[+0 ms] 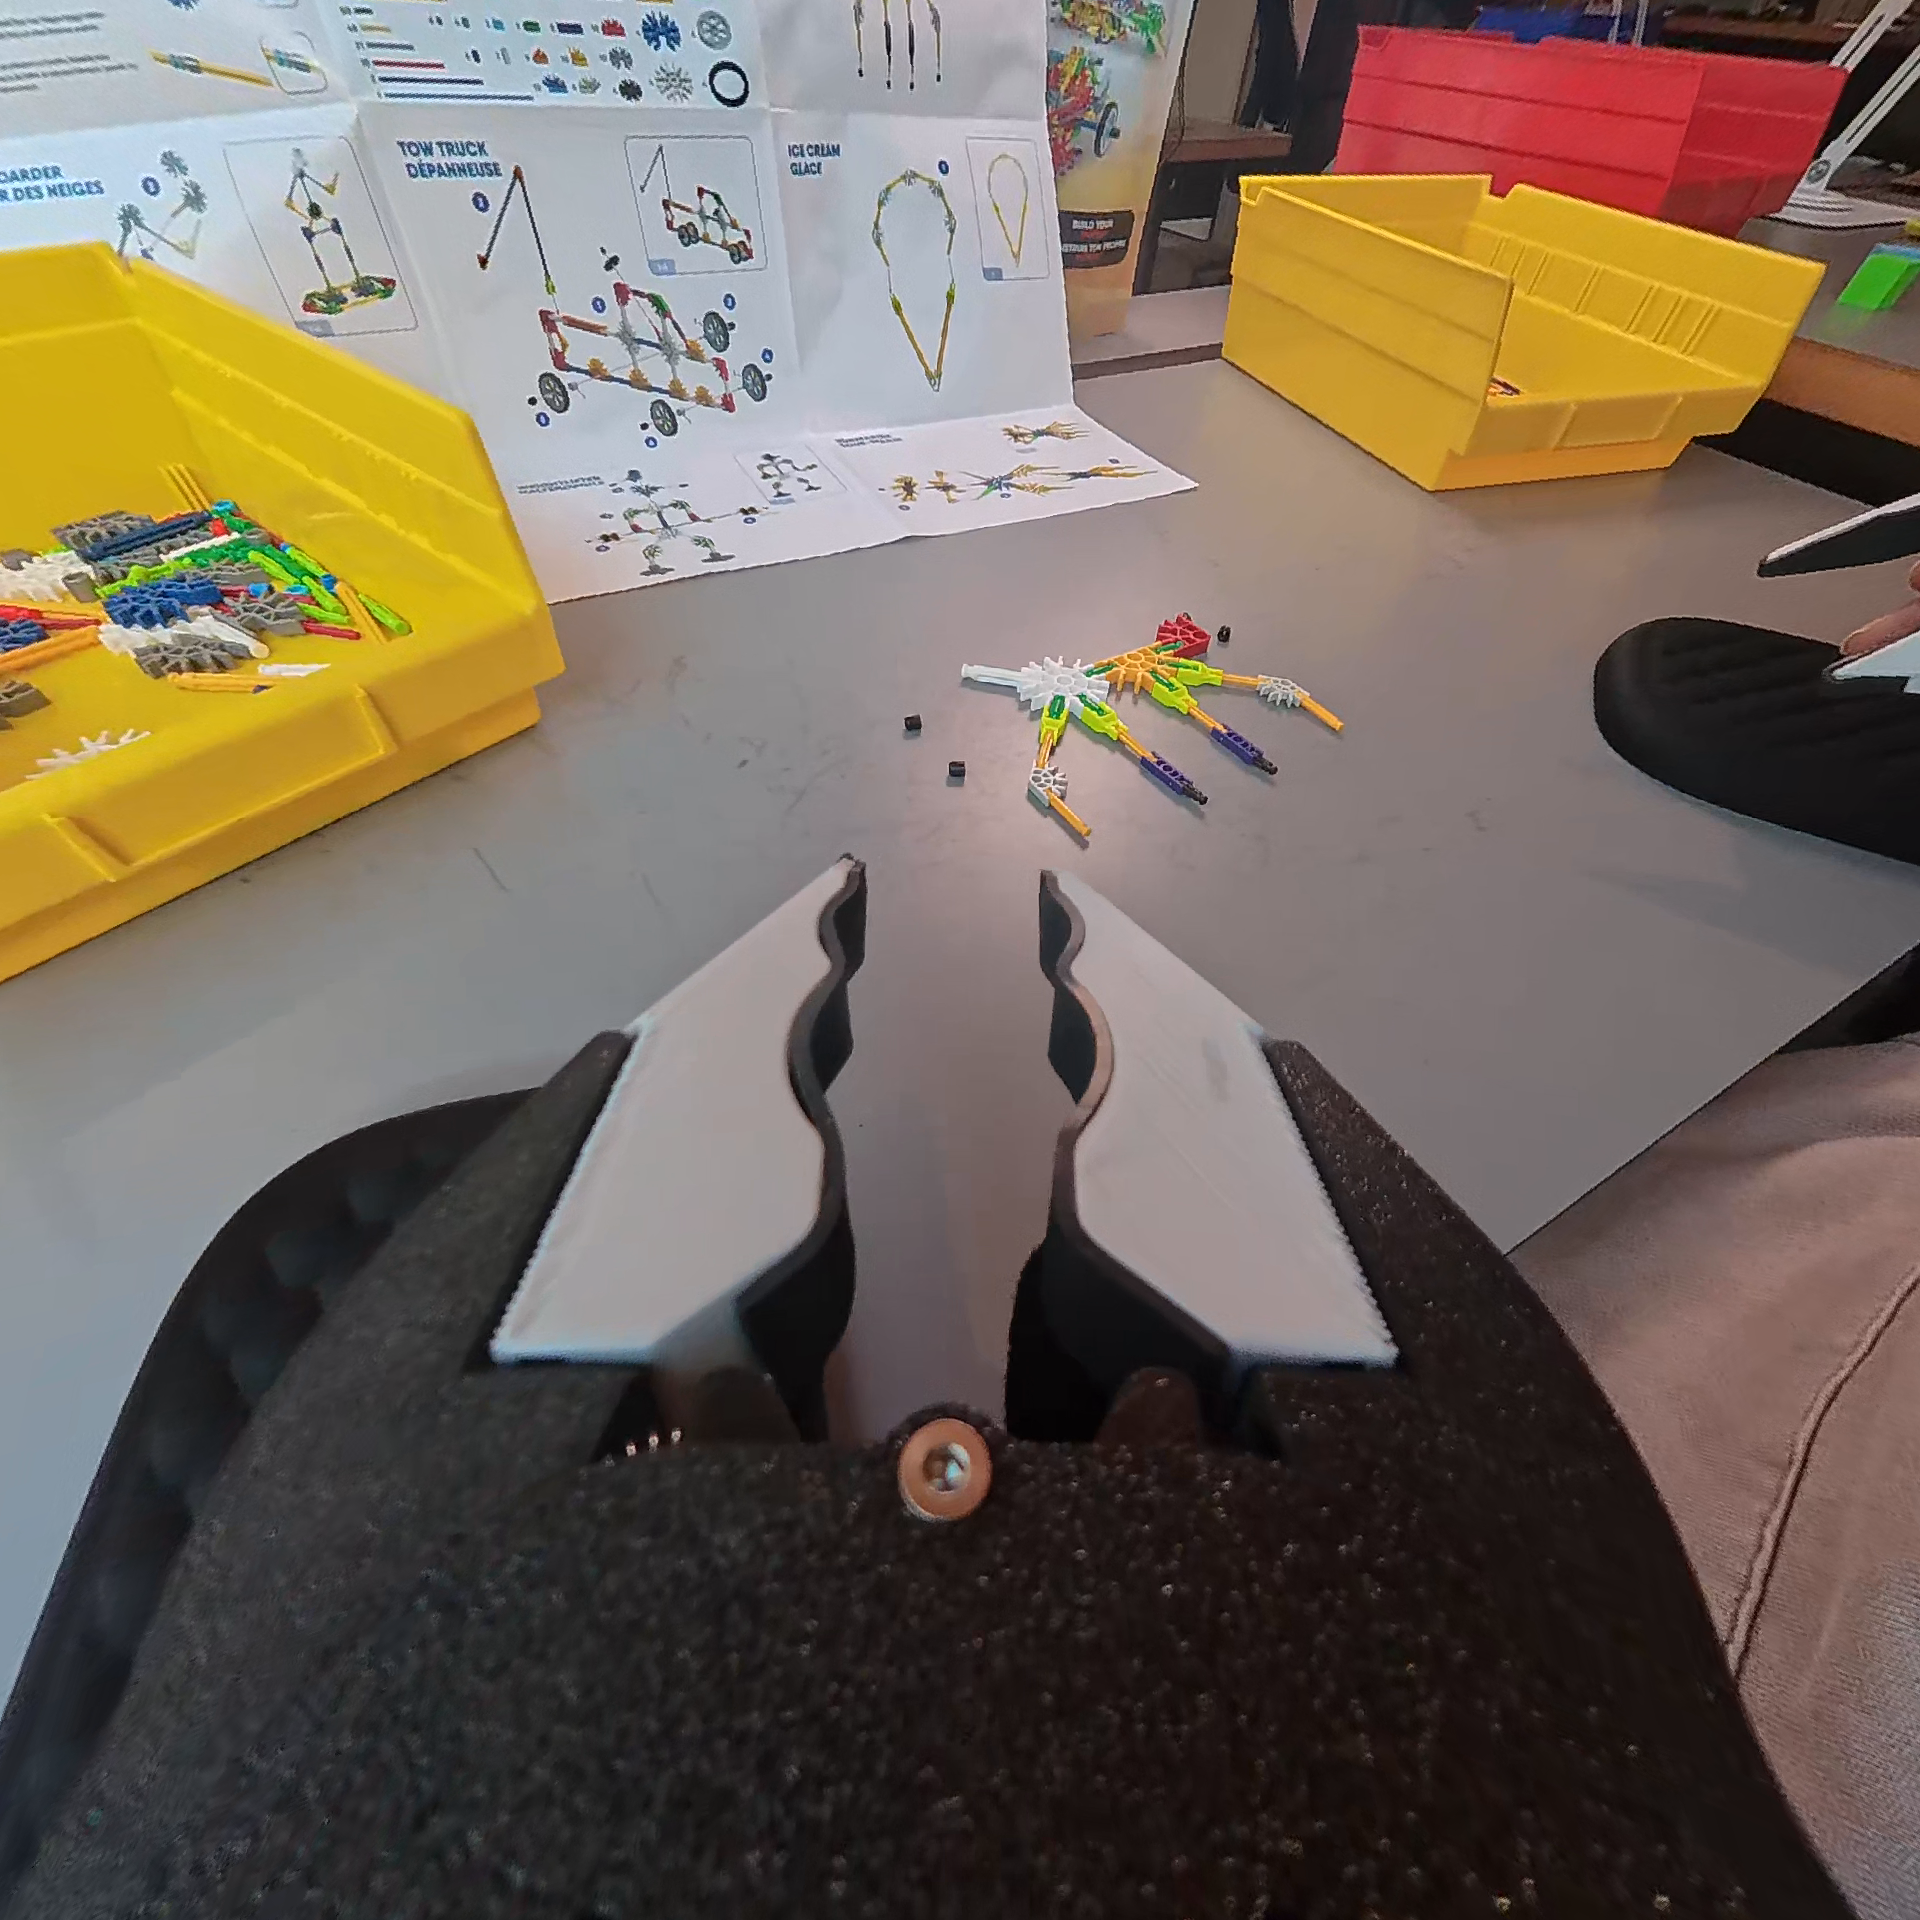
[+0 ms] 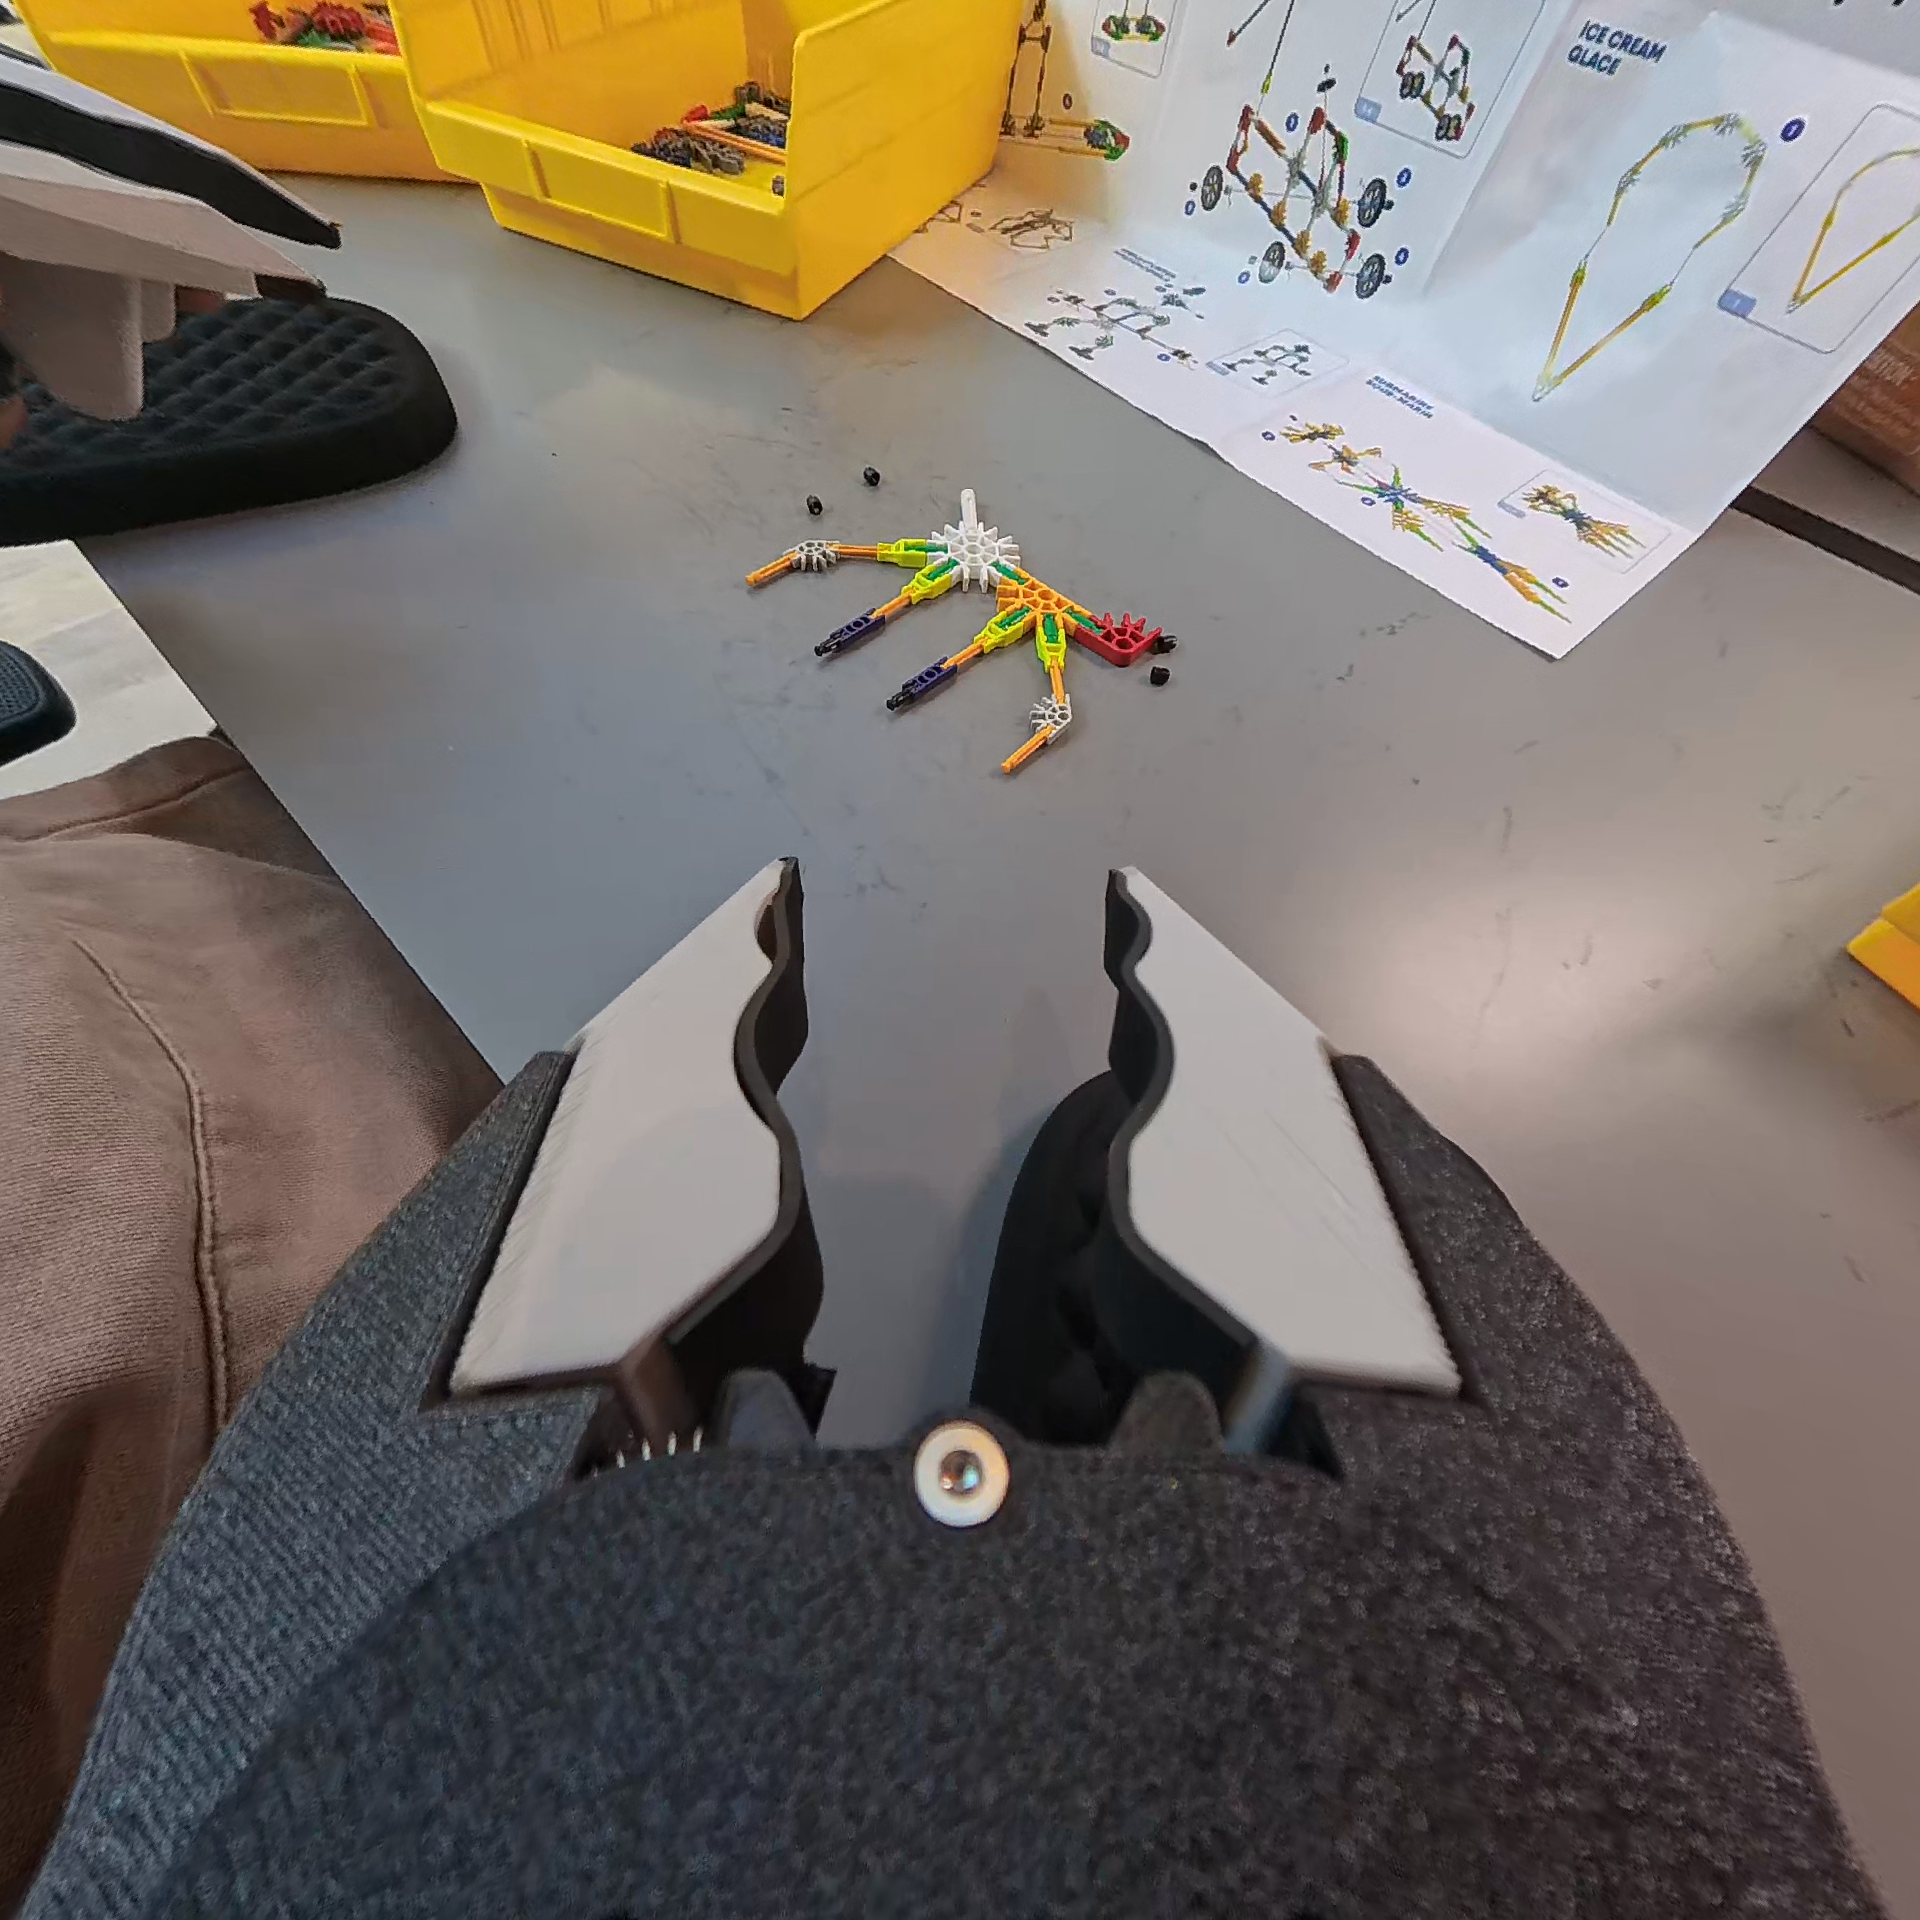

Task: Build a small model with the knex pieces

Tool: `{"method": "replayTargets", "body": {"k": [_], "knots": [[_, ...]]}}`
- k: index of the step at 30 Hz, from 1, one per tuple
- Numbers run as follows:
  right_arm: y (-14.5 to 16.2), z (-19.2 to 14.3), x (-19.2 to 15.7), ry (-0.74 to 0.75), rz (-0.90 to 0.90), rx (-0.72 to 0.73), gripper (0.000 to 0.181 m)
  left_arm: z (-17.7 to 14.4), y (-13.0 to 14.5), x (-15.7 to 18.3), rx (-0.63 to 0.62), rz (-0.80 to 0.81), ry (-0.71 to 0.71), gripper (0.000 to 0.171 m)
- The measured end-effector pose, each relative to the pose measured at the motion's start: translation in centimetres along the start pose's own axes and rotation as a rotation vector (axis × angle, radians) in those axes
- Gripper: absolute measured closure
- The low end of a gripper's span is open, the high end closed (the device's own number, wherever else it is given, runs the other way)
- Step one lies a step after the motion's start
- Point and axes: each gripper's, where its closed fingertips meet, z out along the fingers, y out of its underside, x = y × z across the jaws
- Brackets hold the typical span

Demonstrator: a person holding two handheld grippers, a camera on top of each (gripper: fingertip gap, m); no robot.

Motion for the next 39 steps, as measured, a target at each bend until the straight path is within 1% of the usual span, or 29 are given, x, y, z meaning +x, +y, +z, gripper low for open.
{"method": "replayTargets", "body": {"k": [4, 8, 12, 14, 17, 19, 21, 24, 26, 29, 31, 33, 35, 37, 39], "knots": [[-0.4, 0.1, 0.4, 0.004, -0.001, -0.003, 0.124, 0.1, -0.3, 0.0, -0.005, -0.002, 0.011, 0.136], [-1.5, 0.8, 0.7, -0.023, -0.019, 0.003, 0.126, 0.3, -1.2, -0.5, -0.007, 0.03, 0.04, 0.137], [-2.7, 2.1, 1.4, -0.047, -0.103, -0.027, 0.135, 1.2, -2.3, -0.5, -0.02, 0.065, 0.106, 0.139], [-3.3, 3.0, 2.4, -0.062, -0.136, -0.043, 0.138, 2.0, -3.3, -0.2, -0.022, 0.093, 0.149, 0.139], [-4.5, 4.6, 3.7, -0.116, -0.162, -0.041, 0.144, 3.6, -4.8, 0.1, -0.027, 0.174, 0.201, 0.14], [-5.1, 5.8, 4.1, -0.173, -0.188, -0.049, 0.145, 5.1, -5.4, 0.4, -0.045, 0.224, 0.241, 0.141], [-5.5, 7.4, 5.1, -0.192, -0.255, -0.056, 0.149, 7.0, -5.6, 0.9, -0.079, 0.251, 0.292, 0.141], [-4.9, 10.4, 6.5, -0.247, -0.352, -0.13, 0.151, 10.4, -5.8, 2.2, -0.13, 0.297, 0.398, 0.141], [-3.9, 12.4, 6.9, -0.324, -0.402, -0.187, 0.152, 13.0, -5.6, 2.8, -0.176, 0.322, 0.469, 0.141], [-2.0, 14.8, 7.6, -0.408, -0.417, -0.273, 0.152, 17.2, -4.6, 2.6, -0.226, 0.37, 0.506, 0.136], [-1.2, 15.5, 7.4, -0.465, -0.393, -0.279, 0.152, 19.3, -3.6, 2.0, -0.246, 0.372, 0.525, 0.132], [-0.7, 15.9, 7.0, -0.495, -0.363, -0.254, 0.152, 20.2, -2.8, 1.9, -0.259, 0.32, 0.578, 0.13], [0.4, 16.1, 6.9, -0.492, -0.379, -0.272, 0.152, 20.0, -2.1, 1.9, -0.278, 0.28, 0.624, 0.128], [1.3, 16.1, 6.8, -0.481, -0.417, -0.282, 0.153, 19.5, -1.8, 2.0, -0.28, 0.284, 0.636, 0.127], [1.3, 16.1, 6.6, -0.483, -0.409, -0.272, 0.153, 18.9, -1.6, 2.3, -0.265, 0.295, 0.64, 0.128]]}}
